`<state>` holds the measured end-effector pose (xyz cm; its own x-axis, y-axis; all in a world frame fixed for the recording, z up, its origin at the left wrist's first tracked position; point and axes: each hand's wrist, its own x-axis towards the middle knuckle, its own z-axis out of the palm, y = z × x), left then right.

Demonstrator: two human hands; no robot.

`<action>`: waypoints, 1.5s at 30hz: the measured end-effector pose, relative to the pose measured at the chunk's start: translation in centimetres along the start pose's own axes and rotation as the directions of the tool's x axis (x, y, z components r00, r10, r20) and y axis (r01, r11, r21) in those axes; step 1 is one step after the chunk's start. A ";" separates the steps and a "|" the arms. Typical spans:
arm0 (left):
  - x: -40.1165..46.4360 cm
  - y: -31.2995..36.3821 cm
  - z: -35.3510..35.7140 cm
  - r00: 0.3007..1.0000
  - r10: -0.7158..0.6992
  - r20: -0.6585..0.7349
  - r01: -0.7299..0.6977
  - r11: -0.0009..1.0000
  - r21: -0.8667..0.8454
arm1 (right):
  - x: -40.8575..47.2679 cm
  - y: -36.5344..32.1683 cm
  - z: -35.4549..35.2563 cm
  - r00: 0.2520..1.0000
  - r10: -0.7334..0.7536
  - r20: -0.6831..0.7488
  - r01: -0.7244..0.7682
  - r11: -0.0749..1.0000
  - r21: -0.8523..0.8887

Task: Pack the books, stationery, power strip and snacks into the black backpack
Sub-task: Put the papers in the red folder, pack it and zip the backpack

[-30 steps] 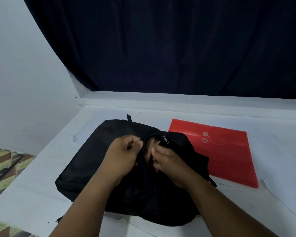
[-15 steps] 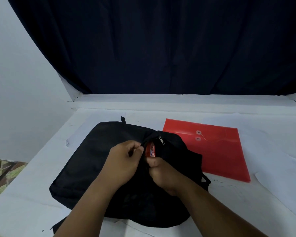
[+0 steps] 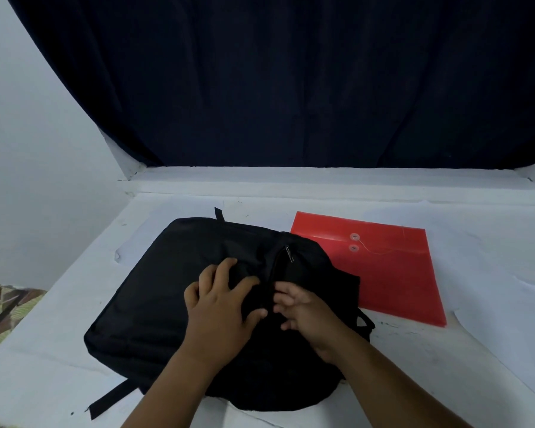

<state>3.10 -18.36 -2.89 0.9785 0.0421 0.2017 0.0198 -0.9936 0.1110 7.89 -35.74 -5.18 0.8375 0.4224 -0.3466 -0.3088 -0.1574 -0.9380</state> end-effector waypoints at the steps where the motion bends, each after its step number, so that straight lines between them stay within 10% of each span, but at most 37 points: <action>1: 0.0 0.1 0.1 1.000 0.006 -0.005 -0.006 1.000 0.012 | -0.2 0.2 -0.4 1.000 -0.009 -0.012 0.009 1.000 0.021; 8: -0.3 1.9 1.4 0.999 0.038 -0.038 -0.037 0.999 0.021 | -2.5 0.7 -4.2 0.956 -0.138 -0.259 0.124 0.990 -0.067; 17: 0.3 12.1 3.1 0.957 0.173 -0.232 -0.271 0.819 -0.507 | -8.4 2.1 -12.1 0.868 -0.267 -0.420 0.205 0.961 -0.186; 27: -0.1 27.1 9.6 0.922 0.388 -0.012 -0.298 0.688 -0.662 | -18.7 8.2 -25.1 0.681 -0.267 -0.682 -0.037 0.918 -0.395; 35: 0.6 33.8 12.2 0.949 0.253 0.189 -0.160 0.900 -0.405 | -24.4 13.6 -29.0 0.502 -0.220 -0.836 -0.305 0.859 -0.410; 41: 0.6 34.6 14.3 0.964 0.202 0.173 -0.137 0.935 -0.326 | -27.0 15.8 -29.7 0.541 0.012 -0.841 -0.579 0.731 -0.362; 45: 0.7 34.7 14.1 0.961 0.201 0.191 -0.115 0.916 -0.385 | -27.5 15.4 -29.7 0.385 -0.097 -0.918 -0.595 0.734 -0.327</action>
<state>7.38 -54.32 -12.62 0.9833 -0.1795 0.0301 -0.1735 -0.8744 0.4530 -6.50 -76.29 -10.09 0.7660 -0.6415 -0.0407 -0.5774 -0.6589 -0.4820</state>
